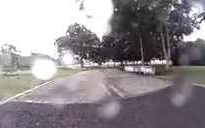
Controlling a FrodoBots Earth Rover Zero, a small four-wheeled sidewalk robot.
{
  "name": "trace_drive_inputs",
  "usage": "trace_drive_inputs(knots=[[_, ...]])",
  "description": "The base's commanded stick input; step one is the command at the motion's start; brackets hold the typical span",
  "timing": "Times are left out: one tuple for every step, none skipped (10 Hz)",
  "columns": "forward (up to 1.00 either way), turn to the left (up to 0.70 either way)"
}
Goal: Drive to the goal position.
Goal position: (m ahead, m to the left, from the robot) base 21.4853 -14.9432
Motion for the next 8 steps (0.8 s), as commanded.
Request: trace_drive_inputs(knots=[[0.7,0.0],[0.7,0.0],[0.7,0.0],[0.7,0.0],[0.7,0.0],[0.7,0.0],[0.7,0.0],[0.7,0.0]])
